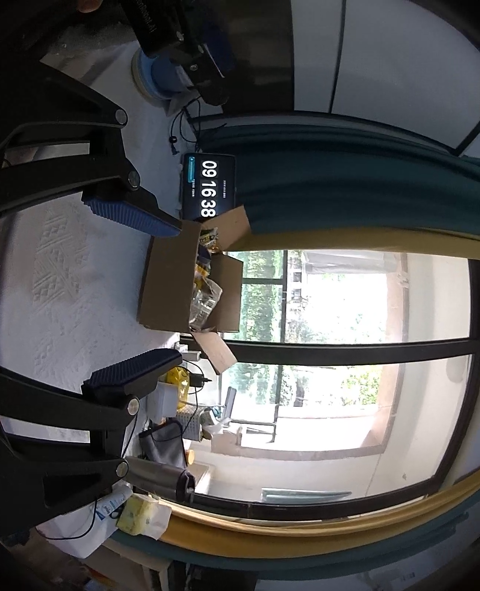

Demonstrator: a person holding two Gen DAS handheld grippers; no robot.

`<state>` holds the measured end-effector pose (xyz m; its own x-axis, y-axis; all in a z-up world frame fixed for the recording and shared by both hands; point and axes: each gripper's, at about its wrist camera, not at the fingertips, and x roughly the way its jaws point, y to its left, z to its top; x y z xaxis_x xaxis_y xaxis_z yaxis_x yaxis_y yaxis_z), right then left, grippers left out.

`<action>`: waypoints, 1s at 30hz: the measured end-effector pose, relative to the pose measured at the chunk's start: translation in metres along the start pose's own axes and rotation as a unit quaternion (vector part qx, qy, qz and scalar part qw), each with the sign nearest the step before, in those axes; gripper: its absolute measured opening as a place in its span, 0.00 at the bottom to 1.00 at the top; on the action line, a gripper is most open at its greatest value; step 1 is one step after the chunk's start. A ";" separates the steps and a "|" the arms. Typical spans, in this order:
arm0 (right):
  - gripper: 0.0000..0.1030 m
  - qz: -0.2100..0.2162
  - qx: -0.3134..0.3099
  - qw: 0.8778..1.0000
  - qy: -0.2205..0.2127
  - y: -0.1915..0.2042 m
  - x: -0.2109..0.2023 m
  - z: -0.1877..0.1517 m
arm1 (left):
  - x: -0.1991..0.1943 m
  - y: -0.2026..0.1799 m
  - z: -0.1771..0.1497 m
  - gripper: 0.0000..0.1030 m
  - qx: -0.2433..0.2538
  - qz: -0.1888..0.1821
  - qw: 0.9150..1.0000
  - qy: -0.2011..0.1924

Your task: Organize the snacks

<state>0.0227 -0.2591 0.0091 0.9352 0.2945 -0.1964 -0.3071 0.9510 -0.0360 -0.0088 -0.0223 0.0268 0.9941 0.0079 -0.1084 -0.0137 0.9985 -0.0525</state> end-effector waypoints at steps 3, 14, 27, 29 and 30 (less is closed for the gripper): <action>0.64 0.003 0.004 1.000 0.004 0.001 0.003 -0.001 | 0.002 0.001 -0.002 0.92 -0.002 -0.001 1.000 0.005; 0.64 -0.002 0.006 1.000 0.023 0.002 0.012 -0.007 | 0.006 0.001 -0.005 0.92 -0.006 0.001 1.000 0.019; 0.64 -0.001 0.008 1.000 0.025 0.002 0.013 -0.008 | 0.005 -0.002 -0.007 0.92 -0.005 0.001 1.000 0.023; 0.64 -0.001 0.008 1.000 0.026 0.002 0.014 -0.008 | 0.005 -0.002 -0.007 0.92 -0.006 0.000 1.000 0.022; 0.64 -0.001 0.008 1.000 0.026 0.002 0.014 -0.008 | 0.005 -0.002 -0.007 0.92 -0.005 0.000 1.000 0.022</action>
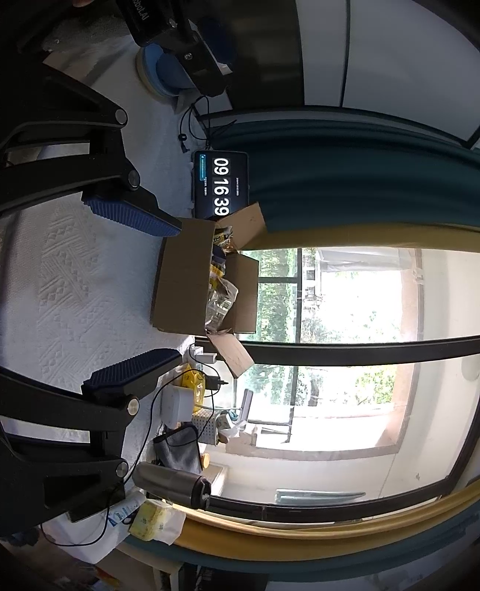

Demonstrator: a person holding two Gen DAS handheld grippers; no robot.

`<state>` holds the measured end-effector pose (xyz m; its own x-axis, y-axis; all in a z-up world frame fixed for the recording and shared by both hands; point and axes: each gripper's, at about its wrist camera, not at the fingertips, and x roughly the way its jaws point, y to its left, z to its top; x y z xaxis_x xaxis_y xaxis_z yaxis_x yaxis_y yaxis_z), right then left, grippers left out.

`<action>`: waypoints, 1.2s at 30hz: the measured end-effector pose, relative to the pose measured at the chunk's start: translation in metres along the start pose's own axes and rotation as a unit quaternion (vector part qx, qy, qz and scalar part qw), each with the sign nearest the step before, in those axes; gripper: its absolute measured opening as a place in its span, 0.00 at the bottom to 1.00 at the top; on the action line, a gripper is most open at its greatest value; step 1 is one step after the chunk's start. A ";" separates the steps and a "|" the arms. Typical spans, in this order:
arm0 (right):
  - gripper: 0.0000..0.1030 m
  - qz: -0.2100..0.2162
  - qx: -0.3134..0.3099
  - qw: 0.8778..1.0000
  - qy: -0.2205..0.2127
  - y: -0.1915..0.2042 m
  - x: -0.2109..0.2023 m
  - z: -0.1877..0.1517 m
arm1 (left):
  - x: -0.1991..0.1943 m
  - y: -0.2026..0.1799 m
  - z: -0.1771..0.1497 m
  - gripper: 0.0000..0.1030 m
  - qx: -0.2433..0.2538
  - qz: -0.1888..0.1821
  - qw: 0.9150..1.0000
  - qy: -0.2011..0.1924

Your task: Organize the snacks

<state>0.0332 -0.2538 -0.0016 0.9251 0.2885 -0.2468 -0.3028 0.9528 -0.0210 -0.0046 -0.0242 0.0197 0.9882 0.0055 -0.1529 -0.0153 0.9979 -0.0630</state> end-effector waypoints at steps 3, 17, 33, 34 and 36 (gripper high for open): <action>0.64 0.000 0.000 1.000 0.000 0.000 0.000 0.000 | 0.000 0.000 0.000 0.92 0.000 0.000 1.000 0.001; 0.64 0.001 0.004 1.000 0.008 0.001 0.003 -0.003 | 0.002 -0.001 -0.002 0.92 -0.001 0.000 1.000 0.003; 0.64 0.002 0.005 1.000 0.012 0.003 0.005 -0.003 | 0.002 -0.002 -0.003 0.92 -0.001 0.000 1.000 0.004; 0.64 0.002 0.005 1.000 0.012 0.002 0.005 -0.003 | 0.002 -0.002 -0.003 0.92 -0.001 0.000 1.000 0.004; 0.64 0.002 0.005 1.000 0.012 0.002 0.005 -0.003 | 0.002 -0.002 -0.003 0.92 -0.001 0.000 1.000 0.004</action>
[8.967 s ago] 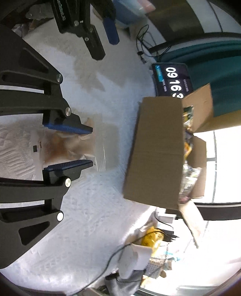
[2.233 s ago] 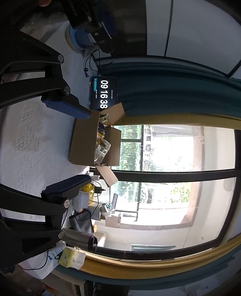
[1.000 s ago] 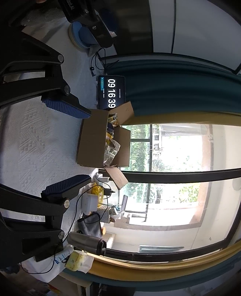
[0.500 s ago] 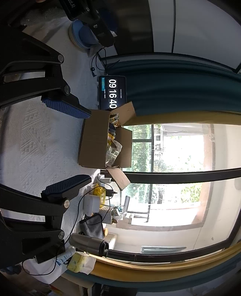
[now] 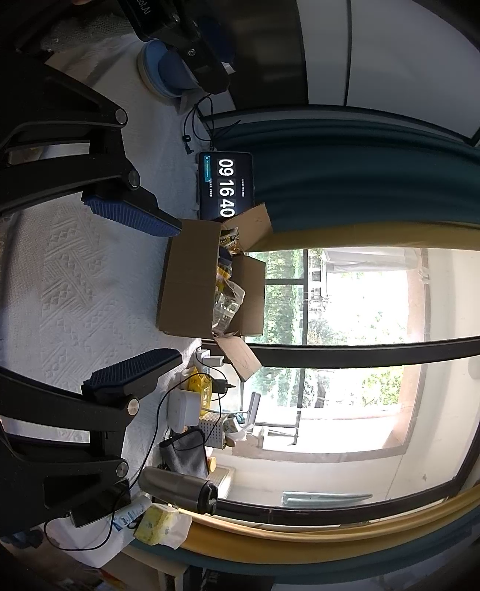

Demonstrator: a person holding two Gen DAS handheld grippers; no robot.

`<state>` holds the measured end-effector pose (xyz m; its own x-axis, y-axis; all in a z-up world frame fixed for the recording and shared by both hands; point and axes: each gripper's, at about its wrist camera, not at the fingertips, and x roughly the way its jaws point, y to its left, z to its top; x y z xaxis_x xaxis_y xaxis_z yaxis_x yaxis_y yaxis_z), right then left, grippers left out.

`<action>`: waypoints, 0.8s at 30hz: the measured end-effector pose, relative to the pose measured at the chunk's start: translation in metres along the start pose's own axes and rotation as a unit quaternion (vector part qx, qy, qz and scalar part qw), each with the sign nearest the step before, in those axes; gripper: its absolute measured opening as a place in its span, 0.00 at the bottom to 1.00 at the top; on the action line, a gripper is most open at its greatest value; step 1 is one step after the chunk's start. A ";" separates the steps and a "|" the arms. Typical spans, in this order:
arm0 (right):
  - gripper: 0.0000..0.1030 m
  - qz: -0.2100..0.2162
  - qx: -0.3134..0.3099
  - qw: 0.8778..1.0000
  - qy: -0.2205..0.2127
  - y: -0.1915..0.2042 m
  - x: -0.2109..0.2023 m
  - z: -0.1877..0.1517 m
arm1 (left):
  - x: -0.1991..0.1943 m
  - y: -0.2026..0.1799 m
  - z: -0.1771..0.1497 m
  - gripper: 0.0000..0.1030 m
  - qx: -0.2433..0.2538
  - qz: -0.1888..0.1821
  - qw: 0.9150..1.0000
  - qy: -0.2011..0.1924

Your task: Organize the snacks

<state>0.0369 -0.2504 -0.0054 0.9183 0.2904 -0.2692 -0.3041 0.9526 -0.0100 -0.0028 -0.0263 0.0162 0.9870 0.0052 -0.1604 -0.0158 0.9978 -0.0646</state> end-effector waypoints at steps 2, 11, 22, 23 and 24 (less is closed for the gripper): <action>0.64 0.000 0.000 1.000 0.000 0.000 0.000 0.000 | 0.000 0.000 0.000 0.92 0.000 0.000 1.000 0.000; 0.64 0.001 0.000 1.000 0.001 0.001 0.001 -0.001 | 0.003 -0.004 -0.006 0.92 -0.004 0.004 1.000 0.006; 0.64 0.006 0.000 1.000 0.007 0.001 0.007 -0.005 | 0.009 -0.010 -0.010 0.92 -0.004 0.008 1.000 0.012; 0.64 0.005 0.000 1.000 0.008 0.001 0.008 -0.005 | 0.011 -0.010 -0.011 0.92 -0.004 0.010 1.000 0.013; 0.64 0.005 0.000 1.000 0.009 0.000 0.010 -0.005 | 0.014 -0.009 -0.012 0.92 -0.004 0.010 1.000 0.016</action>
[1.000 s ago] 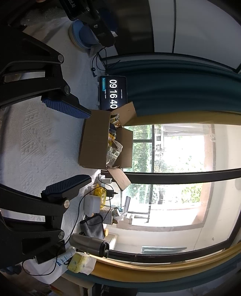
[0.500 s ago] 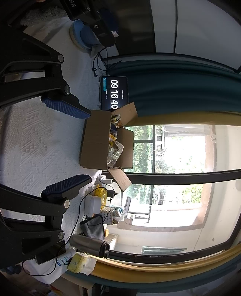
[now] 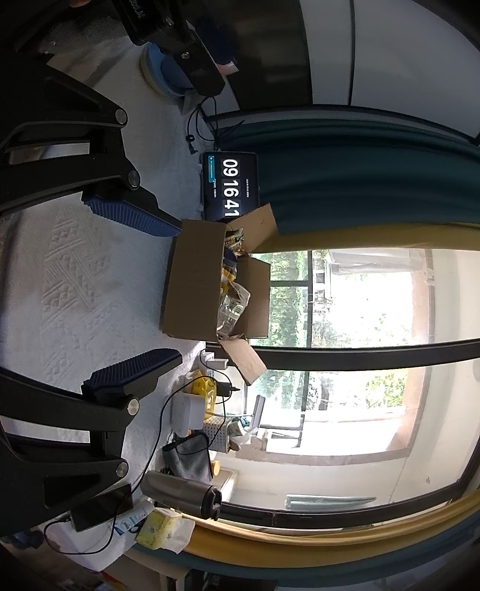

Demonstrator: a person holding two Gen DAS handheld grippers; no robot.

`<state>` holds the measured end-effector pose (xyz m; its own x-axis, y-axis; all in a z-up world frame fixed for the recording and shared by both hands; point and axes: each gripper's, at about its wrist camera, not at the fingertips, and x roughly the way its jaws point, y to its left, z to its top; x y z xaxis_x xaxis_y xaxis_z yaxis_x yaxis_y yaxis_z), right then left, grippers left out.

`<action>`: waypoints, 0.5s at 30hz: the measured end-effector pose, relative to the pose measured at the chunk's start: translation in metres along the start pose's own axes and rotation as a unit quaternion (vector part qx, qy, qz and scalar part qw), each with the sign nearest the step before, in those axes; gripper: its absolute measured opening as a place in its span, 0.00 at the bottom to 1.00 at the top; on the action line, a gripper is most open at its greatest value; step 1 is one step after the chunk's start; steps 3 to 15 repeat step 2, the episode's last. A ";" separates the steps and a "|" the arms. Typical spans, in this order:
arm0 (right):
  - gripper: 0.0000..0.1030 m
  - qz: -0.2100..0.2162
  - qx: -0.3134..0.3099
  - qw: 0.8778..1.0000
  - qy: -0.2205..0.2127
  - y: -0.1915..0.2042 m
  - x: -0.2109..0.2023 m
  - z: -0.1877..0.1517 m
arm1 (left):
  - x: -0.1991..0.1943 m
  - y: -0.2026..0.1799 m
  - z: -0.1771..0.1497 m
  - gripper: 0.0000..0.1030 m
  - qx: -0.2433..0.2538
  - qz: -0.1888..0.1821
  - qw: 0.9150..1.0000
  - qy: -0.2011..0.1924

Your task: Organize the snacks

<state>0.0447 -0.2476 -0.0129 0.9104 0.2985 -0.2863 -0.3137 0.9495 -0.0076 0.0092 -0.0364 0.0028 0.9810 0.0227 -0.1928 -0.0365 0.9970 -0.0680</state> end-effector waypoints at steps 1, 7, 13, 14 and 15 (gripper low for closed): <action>0.64 0.000 0.000 1.000 0.002 -0.001 0.003 0.000 | 0.006 0.001 0.000 0.92 0.002 0.002 1.000 0.003; 0.64 -0.002 -0.002 1.000 0.005 -0.003 0.006 0.000 | 0.012 0.002 -0.001 0.92 0.005 0.006 1.000 0.008; 0.64 -0.002 -0.002 1.000 0.005 -0.003 0.006 0.000 | 0.012 0.002 -0.001 0.92 0.005 0.006 1.000 0.008; 0.64 -0.002 -0.002 1.000 0.005 -0.003 0.006 0.000 | 0.012 0.002 -0.001 0.92 0.005 0.006 1.000 0.008; 0.64 -0.002 -0.002 1.000 0.005 -0.003 0.006 0.000 | 0.012 0.002 -0.001 0.92 0.005 0.006 1.000 0.008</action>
